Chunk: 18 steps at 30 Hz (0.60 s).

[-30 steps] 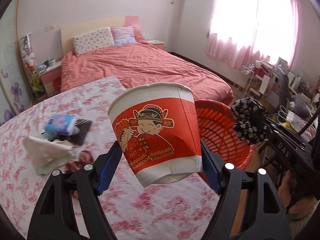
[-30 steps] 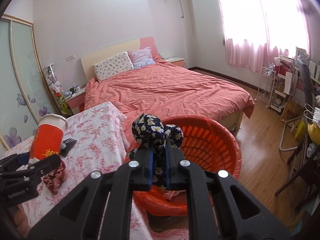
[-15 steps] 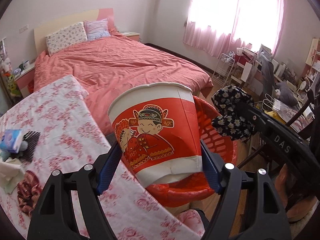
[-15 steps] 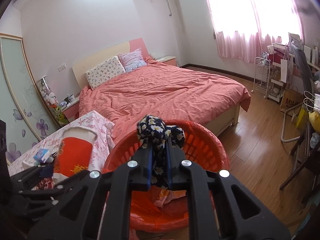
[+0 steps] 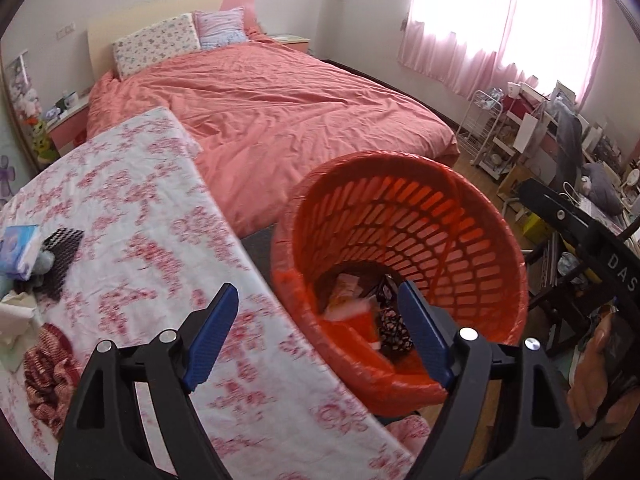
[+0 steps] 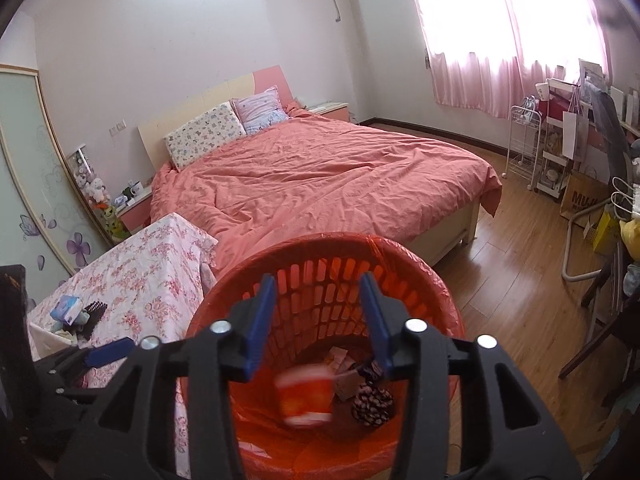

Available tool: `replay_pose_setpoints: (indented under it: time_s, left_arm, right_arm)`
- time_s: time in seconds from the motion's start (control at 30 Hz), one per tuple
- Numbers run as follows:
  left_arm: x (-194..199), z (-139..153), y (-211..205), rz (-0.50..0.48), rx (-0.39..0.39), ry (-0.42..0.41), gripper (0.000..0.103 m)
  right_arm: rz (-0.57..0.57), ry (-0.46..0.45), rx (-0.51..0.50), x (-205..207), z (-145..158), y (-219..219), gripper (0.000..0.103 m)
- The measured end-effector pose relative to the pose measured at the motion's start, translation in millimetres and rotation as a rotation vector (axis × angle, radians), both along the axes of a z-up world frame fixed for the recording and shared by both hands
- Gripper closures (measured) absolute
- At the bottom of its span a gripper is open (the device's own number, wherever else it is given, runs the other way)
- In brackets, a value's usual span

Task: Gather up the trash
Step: 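Move both tools back to the table toward the plaid scrunchie and tissues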

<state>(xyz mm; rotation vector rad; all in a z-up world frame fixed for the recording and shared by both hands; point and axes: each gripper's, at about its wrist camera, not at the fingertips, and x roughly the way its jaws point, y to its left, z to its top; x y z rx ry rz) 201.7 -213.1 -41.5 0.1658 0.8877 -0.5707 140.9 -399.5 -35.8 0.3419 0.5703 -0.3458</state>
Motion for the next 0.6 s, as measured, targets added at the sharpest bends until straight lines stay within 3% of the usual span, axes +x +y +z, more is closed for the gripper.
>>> replay_pose_setpoints:
  time_s: [0.23,0.3,0.43,0.6]
  left_arm:
    - [-14.8,14.5,69.0,0.116,0.039,-0.068,0.015]
    - [-13.2,16.2,88.0,0.145,0.044,-0.078,0.015]
    - [-12.9,17.3,138.5,0.239,0.061,-0.091,0.015]
    - [-4.9,15.3,206.1,0.376,0.048,-0.078,0.015]
  right_arm:
    - [-0.012,0.015,-0.139,-3.2,6.8,43.7,0.015]
    - [0.004,-0.003,-0.157,-1.8,9.5,60.4,0.014]
    - [0.082,0.004,-0.099,7.7,11.7,94.5,0.012]
    - [0.208,0.042,-0.137,24.4,12.3,157.1,0.012]
